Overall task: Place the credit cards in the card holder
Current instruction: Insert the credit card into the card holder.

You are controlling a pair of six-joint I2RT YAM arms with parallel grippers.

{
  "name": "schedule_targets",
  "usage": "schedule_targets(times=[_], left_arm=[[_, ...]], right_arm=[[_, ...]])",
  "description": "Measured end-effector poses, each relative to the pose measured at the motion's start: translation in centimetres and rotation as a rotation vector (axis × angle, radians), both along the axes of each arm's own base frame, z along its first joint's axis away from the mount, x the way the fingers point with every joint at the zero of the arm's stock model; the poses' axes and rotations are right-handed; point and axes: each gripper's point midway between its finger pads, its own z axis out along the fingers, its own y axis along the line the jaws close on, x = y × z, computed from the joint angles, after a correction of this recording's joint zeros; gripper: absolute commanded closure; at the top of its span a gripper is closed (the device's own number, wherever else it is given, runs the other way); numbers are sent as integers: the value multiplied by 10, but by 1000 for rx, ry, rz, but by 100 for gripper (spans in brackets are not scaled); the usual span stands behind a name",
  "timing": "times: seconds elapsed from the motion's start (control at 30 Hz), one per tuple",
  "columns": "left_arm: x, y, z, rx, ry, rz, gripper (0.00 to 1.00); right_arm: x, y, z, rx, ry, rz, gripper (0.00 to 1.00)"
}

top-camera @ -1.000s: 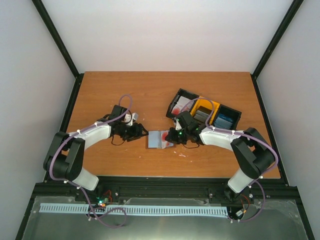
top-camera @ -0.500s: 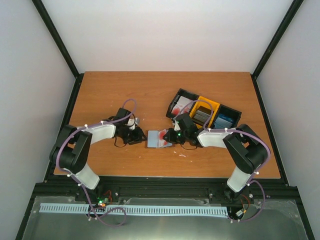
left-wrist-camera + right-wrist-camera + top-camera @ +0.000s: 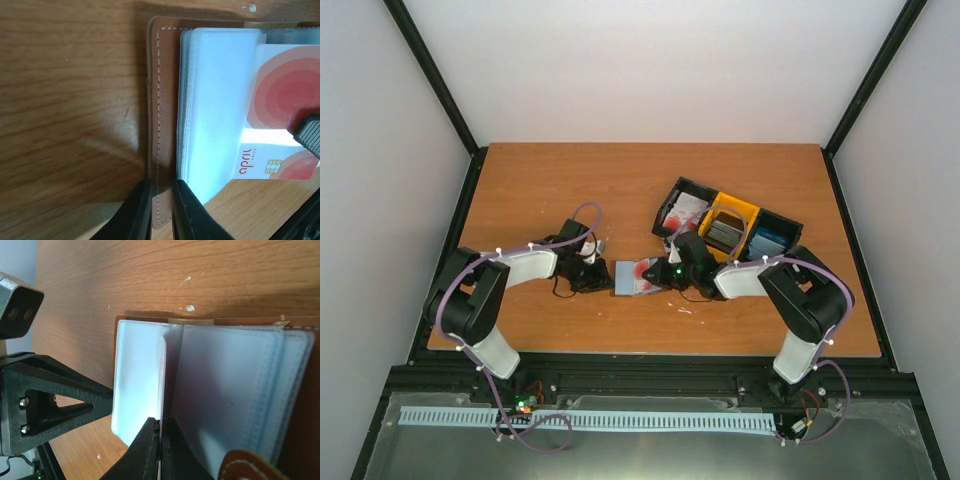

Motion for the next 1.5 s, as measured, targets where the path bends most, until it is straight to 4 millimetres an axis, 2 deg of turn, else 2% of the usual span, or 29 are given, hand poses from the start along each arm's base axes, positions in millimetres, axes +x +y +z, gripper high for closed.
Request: schedule_targets(times=[0.5,0.6,0.73,0.87,1.13,1.23,1.33,1.5], left_arm=[[0,0,-1,8,-2,0,87],[0,0,-1,9,-3,0,87],[0,-1,-1,14,-8,-1,87],[0,0,-1,22,-12,2,87],[1,1,-1,29,-15,4,87],[1,0,-1,28,-16,4,87],[0,0,-1,27,-17,2,87],[0,0,0,25,-19,2,86]], right_arm=[[2,11,-8,67,58,-11,96],[4,13,-7,55,56,-6,80],[4,10,-13,-11,69,-13,64],[4,3,-5,-79,55,-31,63],[6,-12,-9,-235,53,-59,65],[7,-14,-8,-289,40,-58,60],[7,-17,-8,-337,33,-57,47],[5,-19,-5,-396,17,-50,46]])
